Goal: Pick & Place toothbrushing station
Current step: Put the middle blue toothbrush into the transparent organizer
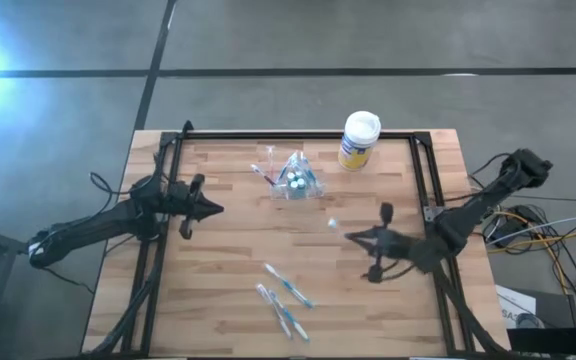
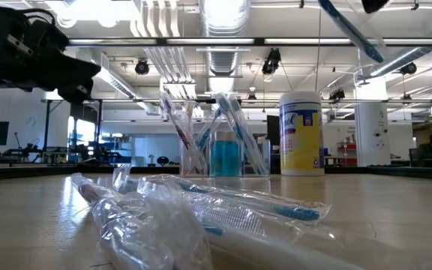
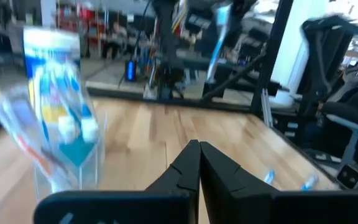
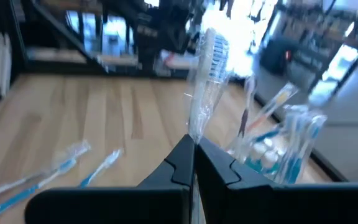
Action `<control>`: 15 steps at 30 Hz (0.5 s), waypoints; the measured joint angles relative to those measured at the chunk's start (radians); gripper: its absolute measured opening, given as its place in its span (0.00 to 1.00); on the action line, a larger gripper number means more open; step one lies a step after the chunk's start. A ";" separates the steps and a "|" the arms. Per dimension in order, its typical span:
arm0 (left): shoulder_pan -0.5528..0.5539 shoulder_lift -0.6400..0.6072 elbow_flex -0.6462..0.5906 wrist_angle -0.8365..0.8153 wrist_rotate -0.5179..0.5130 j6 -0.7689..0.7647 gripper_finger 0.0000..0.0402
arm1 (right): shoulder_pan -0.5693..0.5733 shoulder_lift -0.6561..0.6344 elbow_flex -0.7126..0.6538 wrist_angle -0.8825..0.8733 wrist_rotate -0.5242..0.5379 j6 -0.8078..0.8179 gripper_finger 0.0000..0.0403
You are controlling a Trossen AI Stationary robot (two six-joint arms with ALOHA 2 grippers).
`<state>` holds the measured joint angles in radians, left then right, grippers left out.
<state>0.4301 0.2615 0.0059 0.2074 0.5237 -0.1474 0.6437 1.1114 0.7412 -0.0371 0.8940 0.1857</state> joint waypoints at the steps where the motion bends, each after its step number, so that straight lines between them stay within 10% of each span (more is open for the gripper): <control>1: 0.000 0.000 0.000 0.021 0.000 0.001 0.02 | 0.000 -0.042 -0.045 0.048 0.000 -0.031 0.02; 15: 0.000 0.000 0.000 0.046 -0.001 0.020 0.02 | -0.001 -0.516 -0.511 0.535 -0.118 -0.315 0.02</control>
<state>0.4301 0.2617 0.0059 0.2539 0.5228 -0.1271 0.6430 0.5958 0.2300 0.4975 0.7760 -0.1294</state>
